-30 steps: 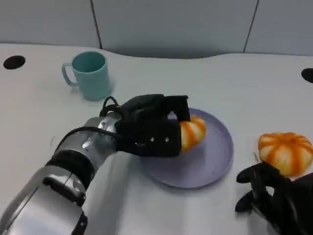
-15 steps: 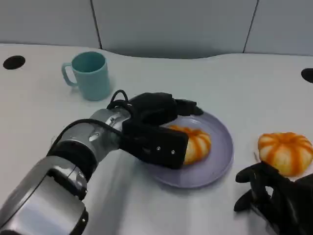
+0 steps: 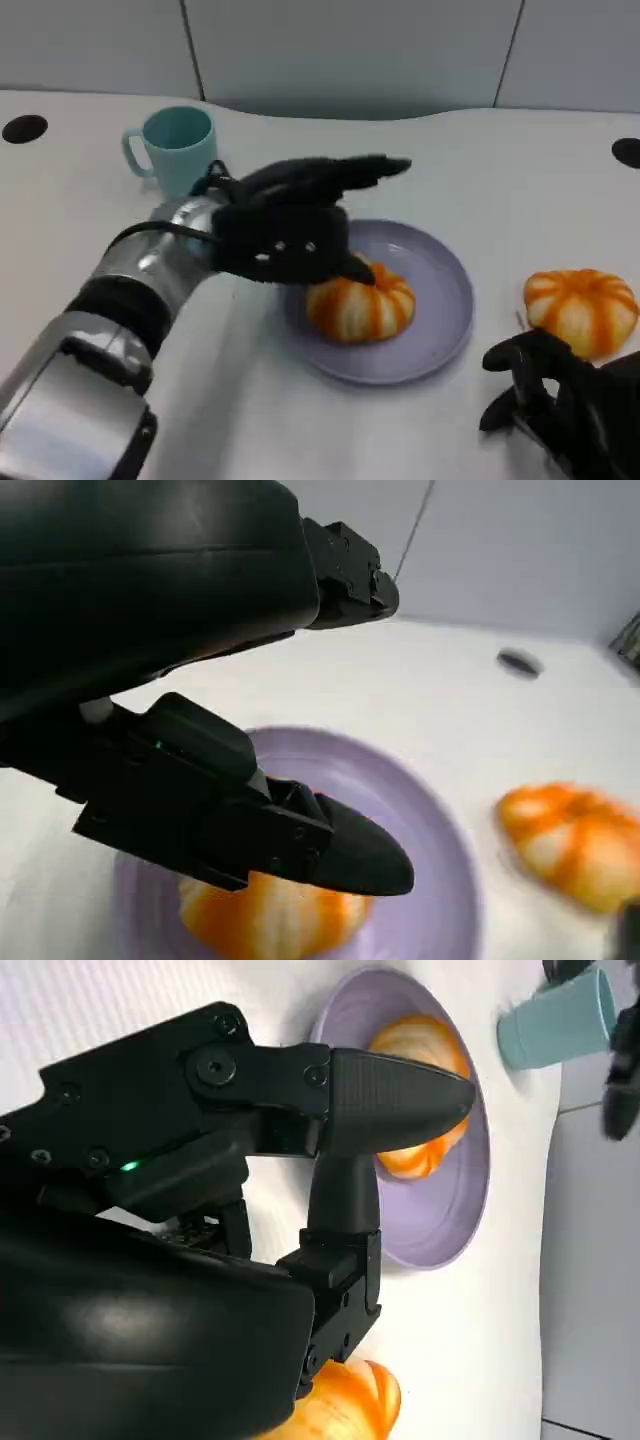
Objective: Grasp the bread from the table and place it into the plate.
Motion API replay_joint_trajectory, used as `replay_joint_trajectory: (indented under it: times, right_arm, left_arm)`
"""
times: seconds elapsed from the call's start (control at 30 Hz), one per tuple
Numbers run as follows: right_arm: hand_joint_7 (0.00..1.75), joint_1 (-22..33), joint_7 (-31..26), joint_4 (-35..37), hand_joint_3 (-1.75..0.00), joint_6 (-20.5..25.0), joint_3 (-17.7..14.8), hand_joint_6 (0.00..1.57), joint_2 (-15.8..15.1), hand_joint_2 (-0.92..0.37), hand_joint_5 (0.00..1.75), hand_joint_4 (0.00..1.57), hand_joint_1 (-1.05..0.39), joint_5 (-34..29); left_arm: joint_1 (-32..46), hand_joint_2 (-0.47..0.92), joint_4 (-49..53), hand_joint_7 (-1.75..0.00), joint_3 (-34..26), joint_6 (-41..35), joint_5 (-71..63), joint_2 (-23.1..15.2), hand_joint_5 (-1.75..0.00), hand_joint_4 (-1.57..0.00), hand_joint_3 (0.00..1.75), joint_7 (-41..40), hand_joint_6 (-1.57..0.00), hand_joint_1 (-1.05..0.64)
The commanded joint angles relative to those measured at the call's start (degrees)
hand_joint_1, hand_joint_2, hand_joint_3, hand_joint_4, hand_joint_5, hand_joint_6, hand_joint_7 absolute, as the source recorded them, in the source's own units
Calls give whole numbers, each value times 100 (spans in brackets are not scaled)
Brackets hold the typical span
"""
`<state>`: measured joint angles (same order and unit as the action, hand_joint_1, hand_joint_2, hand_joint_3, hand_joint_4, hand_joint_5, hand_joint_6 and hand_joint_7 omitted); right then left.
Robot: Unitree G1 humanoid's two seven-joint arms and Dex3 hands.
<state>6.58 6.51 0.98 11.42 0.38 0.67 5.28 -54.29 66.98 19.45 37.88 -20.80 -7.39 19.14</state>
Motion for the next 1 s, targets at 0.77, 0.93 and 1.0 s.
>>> replay_joint_trajectory:
  times: [0.77,0.93,1.0]
  right_arm:
    - [166,47,45,-59,-59,98,-135,39,-227,-92,175,55,-32,-50]
    - [164,79,90,-71,-60,45,-168,40,-249,-92,175,53,-30,-28]
    - [164,67,135,-16,-60,13,-214,40,-261,-92,175,54,-30,26]
  left_arm:
    - [4926,92,-4336,-44,-3453,-4427,5495,-163,-148,-26,29,2357,-63,-67]
    - [4992,92,-4302,-123,-3434,-4454,5248,-111,-174,-28,35,1984,-39,-59]
    - [4968,92,-4209,-137,-3474,-4455,5228,-51,-175,-33,25,1888,-37,-58]
